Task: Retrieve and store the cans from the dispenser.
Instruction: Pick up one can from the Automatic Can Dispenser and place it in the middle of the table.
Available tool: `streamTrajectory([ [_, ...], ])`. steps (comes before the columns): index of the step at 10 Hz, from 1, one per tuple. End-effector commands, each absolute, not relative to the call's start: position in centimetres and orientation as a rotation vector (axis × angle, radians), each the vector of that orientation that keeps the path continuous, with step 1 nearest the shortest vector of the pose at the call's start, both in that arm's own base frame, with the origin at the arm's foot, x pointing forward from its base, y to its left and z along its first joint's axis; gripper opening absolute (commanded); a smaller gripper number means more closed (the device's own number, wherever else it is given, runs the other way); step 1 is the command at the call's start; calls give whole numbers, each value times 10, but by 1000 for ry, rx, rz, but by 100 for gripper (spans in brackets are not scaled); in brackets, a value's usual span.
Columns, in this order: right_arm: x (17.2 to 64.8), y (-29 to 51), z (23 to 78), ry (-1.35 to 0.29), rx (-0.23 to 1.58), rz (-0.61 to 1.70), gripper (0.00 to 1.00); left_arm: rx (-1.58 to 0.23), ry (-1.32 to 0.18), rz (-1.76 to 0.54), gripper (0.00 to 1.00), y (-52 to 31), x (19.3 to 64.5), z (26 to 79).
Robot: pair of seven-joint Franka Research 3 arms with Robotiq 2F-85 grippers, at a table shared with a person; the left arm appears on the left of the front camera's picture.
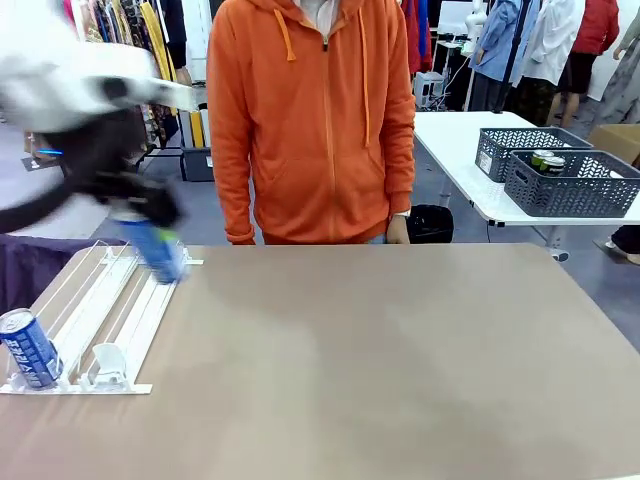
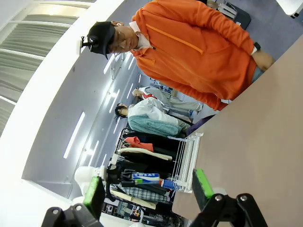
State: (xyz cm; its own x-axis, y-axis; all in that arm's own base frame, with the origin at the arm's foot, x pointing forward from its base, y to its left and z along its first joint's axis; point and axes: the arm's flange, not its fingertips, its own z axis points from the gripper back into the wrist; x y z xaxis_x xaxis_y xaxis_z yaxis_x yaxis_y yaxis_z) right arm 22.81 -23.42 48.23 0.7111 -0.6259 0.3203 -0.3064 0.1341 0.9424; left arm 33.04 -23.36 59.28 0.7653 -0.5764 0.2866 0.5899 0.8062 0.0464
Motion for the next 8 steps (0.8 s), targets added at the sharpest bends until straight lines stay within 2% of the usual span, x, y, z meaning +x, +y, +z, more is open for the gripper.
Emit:
streamTrajectory([
  [1, 230, -234, 485, -844, 1473, -261, 100, 47, -279, -733, 0, -297, 397, 580],
  [4, 230, -234, 485, -844, 1473, -261, 100, 44, -275, -689, 0, -382, 426, 493],
  [8, 230, -234, 485, -844, 1473, -261, 100, -88, -191, -680, 0, -421, 454, 428],
])
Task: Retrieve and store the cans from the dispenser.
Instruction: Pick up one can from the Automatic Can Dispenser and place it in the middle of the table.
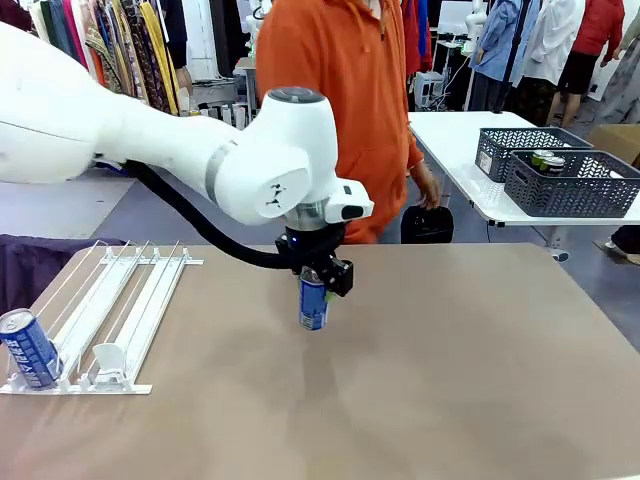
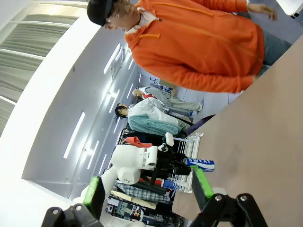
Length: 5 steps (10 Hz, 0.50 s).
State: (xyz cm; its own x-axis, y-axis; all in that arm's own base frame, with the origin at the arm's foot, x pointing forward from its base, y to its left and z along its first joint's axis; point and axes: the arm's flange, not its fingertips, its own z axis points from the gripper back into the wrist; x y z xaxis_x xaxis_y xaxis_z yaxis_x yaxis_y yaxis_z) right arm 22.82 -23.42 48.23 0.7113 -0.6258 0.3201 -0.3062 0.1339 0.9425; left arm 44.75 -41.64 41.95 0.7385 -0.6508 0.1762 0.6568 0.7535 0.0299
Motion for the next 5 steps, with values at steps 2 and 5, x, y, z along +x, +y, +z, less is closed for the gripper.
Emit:
streamTrajectory([
  [2, 230, -234, 485, -844, 1473, -261, 100, -163, -119, -651, 0, -425, 460, 419],
  [5, 230, -234, 485, -844, 1473, -261, 100, -195, -50, -652, 0, -427, 464, 409],
])
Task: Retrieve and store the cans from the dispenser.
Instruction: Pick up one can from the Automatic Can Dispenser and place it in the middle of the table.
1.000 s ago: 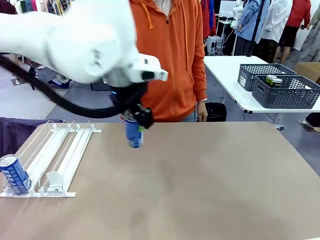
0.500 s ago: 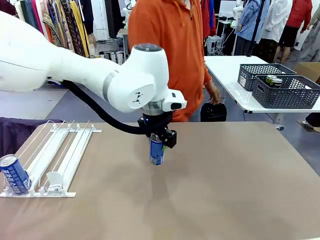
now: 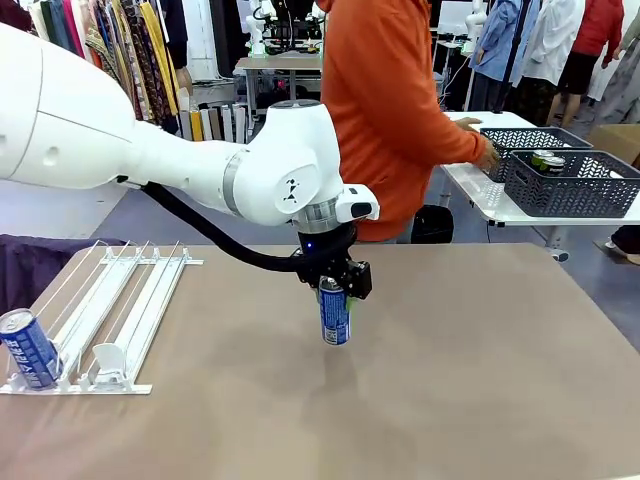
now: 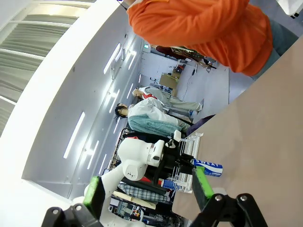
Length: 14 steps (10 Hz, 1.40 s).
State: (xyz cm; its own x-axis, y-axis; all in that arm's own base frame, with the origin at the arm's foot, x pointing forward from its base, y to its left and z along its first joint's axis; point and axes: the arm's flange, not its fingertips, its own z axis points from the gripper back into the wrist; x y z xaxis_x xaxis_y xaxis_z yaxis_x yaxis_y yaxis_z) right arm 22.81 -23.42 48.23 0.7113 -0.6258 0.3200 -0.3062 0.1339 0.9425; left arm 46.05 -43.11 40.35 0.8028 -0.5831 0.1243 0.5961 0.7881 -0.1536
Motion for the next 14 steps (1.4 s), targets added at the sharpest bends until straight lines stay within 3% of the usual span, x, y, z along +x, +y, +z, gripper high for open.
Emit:
streamTrajectory([
  [1, 230, -234, 485, -844, 1473, -261, 100, -177, -39, -656, 0, -427, 464, 405],
  [5, 230, -234, 485, -844, 1473, -261, 100, -126, -29, -694, 0, -432, 462, 388],
  [6, 230, -234, 485, -844, 1473, -261, 100, -127, -29, -703, 33, -433, 462, 388],
  [7, 230, -234, 485, -844, 1473, -261, 100, -118, -36, -710, 91, -433, 461, 389],
  [8, 230, -234, 485, -844, 1473, -261, 100, -120, -43, -711, 100, -431, 461, 392],
  [10, 230, -234, 485, -844, 1473, -261, 100, -103, -92, -723, 100, -427, 453, 414],
  [12, 230, -234, 485, -844, 1473, -261, 100, -166, -182, -773, 100, -401, 429, 486],
  [14, 230, -234, 485, -844, 1473, -261, 100, -297, -177, -818, 100, -337, 405, 556],
])
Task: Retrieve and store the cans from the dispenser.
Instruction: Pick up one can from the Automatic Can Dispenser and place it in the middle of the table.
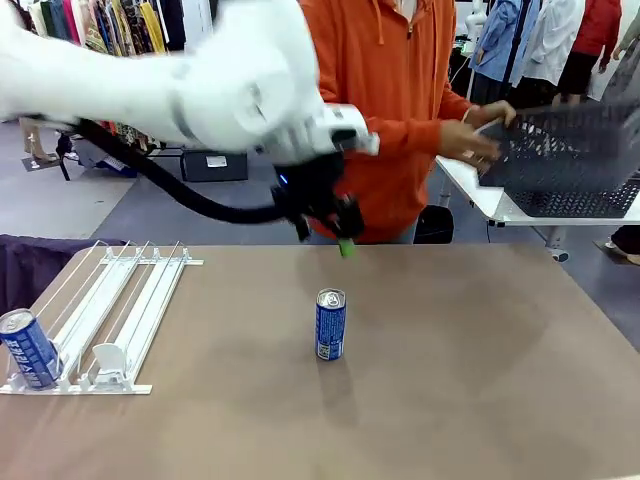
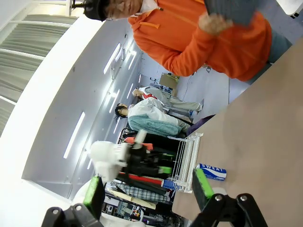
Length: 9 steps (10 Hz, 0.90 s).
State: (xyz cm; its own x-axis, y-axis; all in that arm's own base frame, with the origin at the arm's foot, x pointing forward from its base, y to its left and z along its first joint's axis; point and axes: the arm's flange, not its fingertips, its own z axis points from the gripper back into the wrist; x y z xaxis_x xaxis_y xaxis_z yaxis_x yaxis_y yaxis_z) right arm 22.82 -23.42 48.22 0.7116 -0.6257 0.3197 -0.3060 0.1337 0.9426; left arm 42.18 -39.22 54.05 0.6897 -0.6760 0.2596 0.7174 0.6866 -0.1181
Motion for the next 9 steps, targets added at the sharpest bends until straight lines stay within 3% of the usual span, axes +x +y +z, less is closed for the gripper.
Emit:
streamTrajectory([
  [1, 230, -234, 485, -844, 1473, -261, 100, -340, -227, -768, 100, -276, 399, 587],
  [5, 230, -234, 485, -844, 1473, -261, 100, -674, -319, -430, 100, -18, 363, 619],
  [8, 230, -234, 485, -844, 1473, -261, 100, -929, -502, 80, 100, 171, 297, 577],
  [9, 230, -234, 485, -844, 1473, -261, 100, -1042, -484, 51, 100, 204, 281, 561],
])
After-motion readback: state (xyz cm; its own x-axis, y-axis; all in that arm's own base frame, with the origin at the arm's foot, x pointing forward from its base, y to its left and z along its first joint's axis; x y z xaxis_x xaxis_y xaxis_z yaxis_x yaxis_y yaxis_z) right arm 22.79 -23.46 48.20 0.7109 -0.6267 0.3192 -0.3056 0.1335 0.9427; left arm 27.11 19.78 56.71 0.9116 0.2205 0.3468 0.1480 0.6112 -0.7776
